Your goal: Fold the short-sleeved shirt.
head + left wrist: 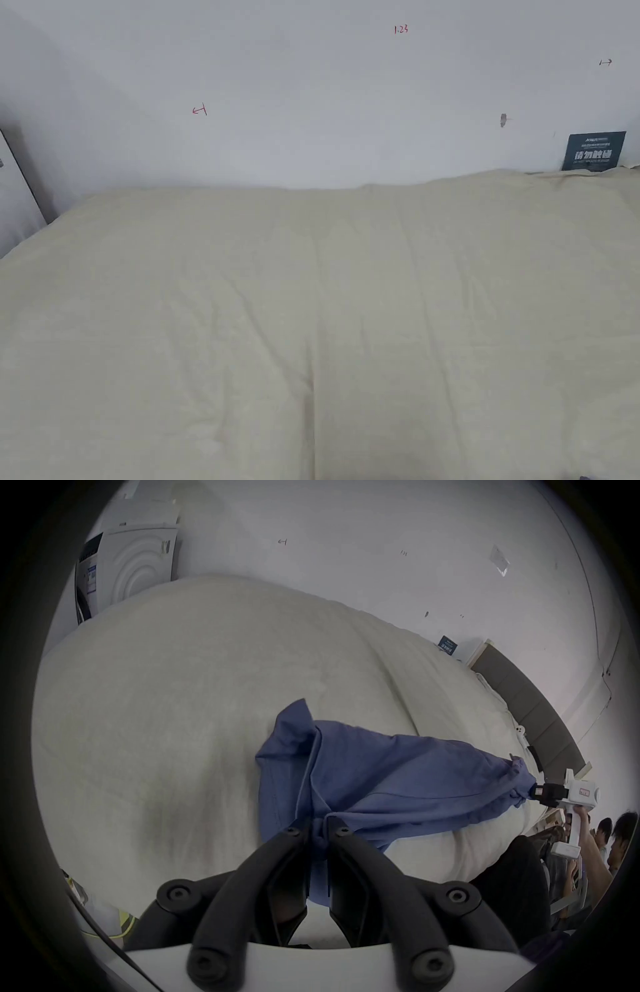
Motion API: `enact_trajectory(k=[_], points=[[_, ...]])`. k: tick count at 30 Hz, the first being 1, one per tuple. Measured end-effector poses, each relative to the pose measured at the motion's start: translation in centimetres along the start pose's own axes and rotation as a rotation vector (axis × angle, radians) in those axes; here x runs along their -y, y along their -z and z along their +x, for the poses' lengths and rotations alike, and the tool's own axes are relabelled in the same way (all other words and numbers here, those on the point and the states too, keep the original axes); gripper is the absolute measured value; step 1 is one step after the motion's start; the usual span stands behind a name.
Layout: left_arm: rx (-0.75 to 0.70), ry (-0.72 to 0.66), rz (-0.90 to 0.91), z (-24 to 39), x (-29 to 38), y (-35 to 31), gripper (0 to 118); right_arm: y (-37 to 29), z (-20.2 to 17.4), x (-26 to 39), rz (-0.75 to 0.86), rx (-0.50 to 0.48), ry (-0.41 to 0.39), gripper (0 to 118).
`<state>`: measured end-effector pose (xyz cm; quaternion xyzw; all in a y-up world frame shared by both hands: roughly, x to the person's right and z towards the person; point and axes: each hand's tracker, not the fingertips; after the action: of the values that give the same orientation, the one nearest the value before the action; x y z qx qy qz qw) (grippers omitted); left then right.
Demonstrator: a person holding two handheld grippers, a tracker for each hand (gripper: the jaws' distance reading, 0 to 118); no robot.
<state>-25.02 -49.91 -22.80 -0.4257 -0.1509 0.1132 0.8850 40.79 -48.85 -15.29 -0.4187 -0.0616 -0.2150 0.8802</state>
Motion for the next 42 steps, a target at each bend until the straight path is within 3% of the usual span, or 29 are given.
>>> enact_trajectory(k=[4,5,6,7,8,9,12,15,19,22,23,24,26,27,28,30,42], points=[[-0.060,-0.071,0.026,-0.6,-0.3,-0.6,27,-0.5,-1.0,0.2,0.060,0.045,-0.103,3],[-0.106,-0.075,0.066,-0.6,-0.5,-1.8,45,-1.6,-1.5,0.3,0.115,0.111,-0.134,14],[-0.111,-0.070,0.124,-0.4,-0.7,-3.1,70,-2.9,-2.0,0.4,0.173,0.162,-0.185,40],[-0.105,-0.066,0.175,-0.1,-1.1,-4.6,81,-4.6,-2.7,0.4,0.251,0.186,-0.254,59],[-0.106,-0.085,0.192,0.5,-1.9,-6.1,84,-6.6,-3.6,0.4,0.324,0.173,-0.290,70],[-0.118,-0.092,0.209,1.2,-2.4,-7.5,84,-8.3,-4.5,0.3,0.365,0.136,-0.295,71],[-0.077,0.000,0.387,4.9,-3.7,-11.3,84,-13.2,-8.7,0.2,0.493,0.032,-0.334,72],[-0.024,0.081,0.438,9.0,-4.7,-13.5,84,-15.4,-12.0,-0.1,0.535,-0.079,-0.309,72],[0.016,0.178,0.551,13.7,-4.5,-14.1,83,-15.2,-15.2,0.4,0.543,-0.127,-0.288,71],[0.033,0.191,0.544,15.4,-4.0,-13.4,79,-14.0,-15.7,1.3,0.544,-0.127,-0.279,71],[0.049,0.192,0.525,15.8,-3.8,-13.0,73,-13.7,-15.9,1.5,0.529,-0.129,-0.261,70],[0.059,0.187,0.517,16.0,-3.5,-12.8,56,-13.5,-15.9,1.8,0.520,-0.130,-0.243,65],[0.088,0.179,0.483,16.2,-2.8,-12.2,21,-13.3,-15.9,2.7,0.508,-0.145,-0.213,36],[0.086,0.179,0.478,16.3,-2.4,-12.0,15,-13.2,-15.8,3.0,0.509,-0.146,-0.211,9],[0.080,0.179,0.475,16.4,-1.9,-11.8,12,-13.0,-15.8,3.2,0.500,-0.141,-0.208,2],[0.092,0.186,0.446,16.0,-1.3,-11.5,4,-12.8,-15.5,3.6,0.479,-0.127,-0.200,2],[0.042,0.086,0.398,12.7,-1.0,-11.1,2,-12.3,-15.7,3.9,0.442,-0.132,-0.220,2]])
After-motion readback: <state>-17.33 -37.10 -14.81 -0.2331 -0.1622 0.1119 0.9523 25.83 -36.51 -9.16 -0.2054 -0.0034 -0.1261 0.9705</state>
